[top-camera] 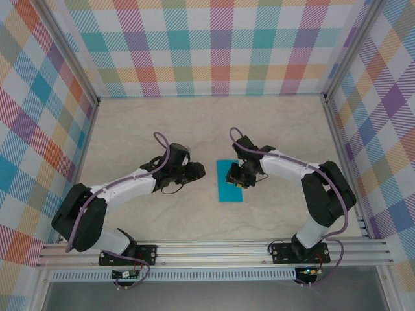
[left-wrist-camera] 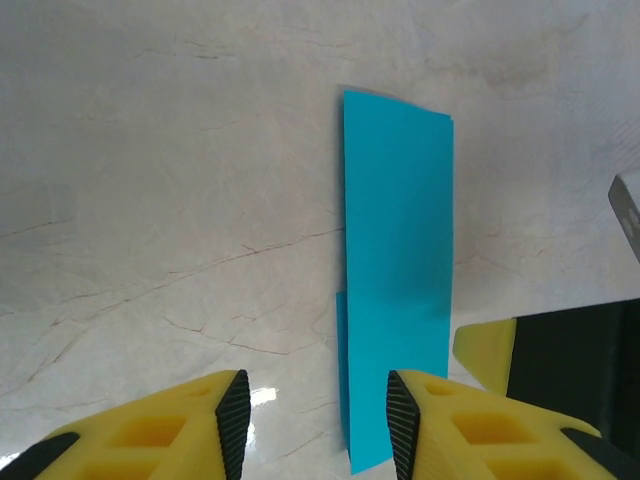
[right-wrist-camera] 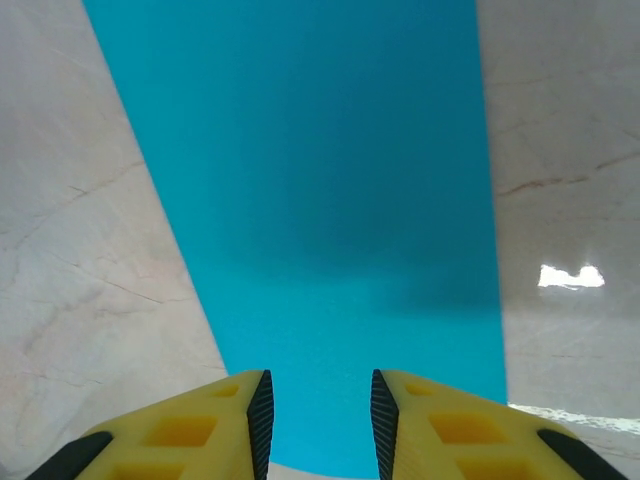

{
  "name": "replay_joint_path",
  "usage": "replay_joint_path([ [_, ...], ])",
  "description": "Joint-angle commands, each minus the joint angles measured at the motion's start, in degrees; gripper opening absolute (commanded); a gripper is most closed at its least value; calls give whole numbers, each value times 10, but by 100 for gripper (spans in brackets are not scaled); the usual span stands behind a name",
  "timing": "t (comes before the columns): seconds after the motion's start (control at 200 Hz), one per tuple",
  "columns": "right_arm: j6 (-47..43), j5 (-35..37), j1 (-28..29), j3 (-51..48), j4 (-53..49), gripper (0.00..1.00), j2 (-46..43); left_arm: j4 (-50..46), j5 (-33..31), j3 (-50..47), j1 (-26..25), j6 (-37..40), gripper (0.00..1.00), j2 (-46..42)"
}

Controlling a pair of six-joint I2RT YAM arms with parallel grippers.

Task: Fold a paper plane with a square sheet of paper (pick it up from the middle)
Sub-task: Third fold the triangle at the center of the table.

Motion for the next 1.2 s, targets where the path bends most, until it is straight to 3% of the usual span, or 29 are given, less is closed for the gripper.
replay_joint_path([
  [0.0,13,-21,0,-45,61,33,-17,18,22,28,-8,5,41,30],
  [0.37,86,-57,16,-126,182,31,-29,44,56,65,-17,-14,36,100],
  [0.6,68,-11,15,-122,134,33,-104,49,89,99,-35,-10,32,145],
  [0.755,59,-12,-15,-158,134,36,-152,51,102,127,-44,-9,26,187],
  [0.875,53,-55,-38,-185,167,37,-149,45,99,139,-47,-9,23,213],
  [1.195,50,-67,-40,-201,184,41,-131,36,85,140,-47,2,20,250],
])
